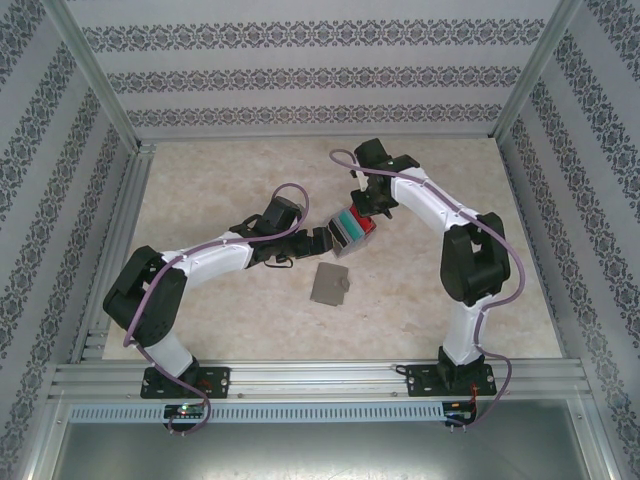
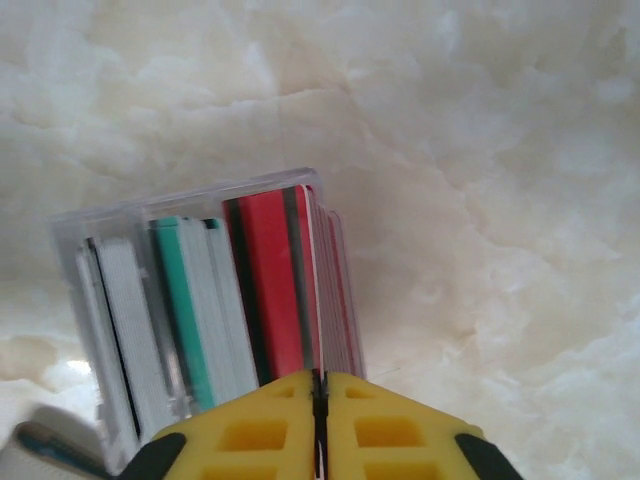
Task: Put the credit cards into the card holder
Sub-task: Pick up the credit card from the storage box.
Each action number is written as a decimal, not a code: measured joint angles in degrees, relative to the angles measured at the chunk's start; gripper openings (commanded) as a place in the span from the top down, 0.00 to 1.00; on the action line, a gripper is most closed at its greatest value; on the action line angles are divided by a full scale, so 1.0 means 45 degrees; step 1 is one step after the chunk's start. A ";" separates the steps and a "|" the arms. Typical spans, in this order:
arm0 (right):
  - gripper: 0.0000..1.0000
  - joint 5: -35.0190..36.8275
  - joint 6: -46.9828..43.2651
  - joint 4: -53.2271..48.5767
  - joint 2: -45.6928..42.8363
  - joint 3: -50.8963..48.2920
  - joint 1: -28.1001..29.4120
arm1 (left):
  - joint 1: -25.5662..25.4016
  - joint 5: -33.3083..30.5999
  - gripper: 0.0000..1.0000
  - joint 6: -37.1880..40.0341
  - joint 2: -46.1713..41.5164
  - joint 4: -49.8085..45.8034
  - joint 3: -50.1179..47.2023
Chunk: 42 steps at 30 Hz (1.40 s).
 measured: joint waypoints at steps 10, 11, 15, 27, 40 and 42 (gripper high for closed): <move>0.98 -0.0879 0.0282 0.0068 -0.1569 -0.0651 0.0058 | 0.0000 -0.0005 0.01 0.0000 0.0000 -0.0005 0.0000; 0.98 -0.0923 0.0345 0.0097 -0.1792 -0.0733 0.0058 | 0.0000 -0.0005 0.01 0.0000 0.0000 -0.0005 0.0000; 0.99 -0.1350 0.0787 0.0393 -0.2871 -0.1409 0.0053 | 0.0024 0.0087 0.01 -0.0112 -0.0010 0.0039 -0.0015; 1.00 -0.6999 0.6314 0.4998 -0.6693 -0.5765 -0.2055 | 0.1467 0.3385 0.01 -0.4012 -0.0379 0.6120 -0.1588; 1.00 -1.0122 1.3648 0.8208 -0.6237 -0.6931 -0.2443 | 0.1472 0.4643 0.04 -0.5289 -0.0277 0.7164 0.0121; 1.00 -1.0219 1.4129 0.8398 -0.6091 -0.6965 -0.2443 | 0.1472 0.4770 0.08 -0.5576 -0.0146 0.7524 0.0121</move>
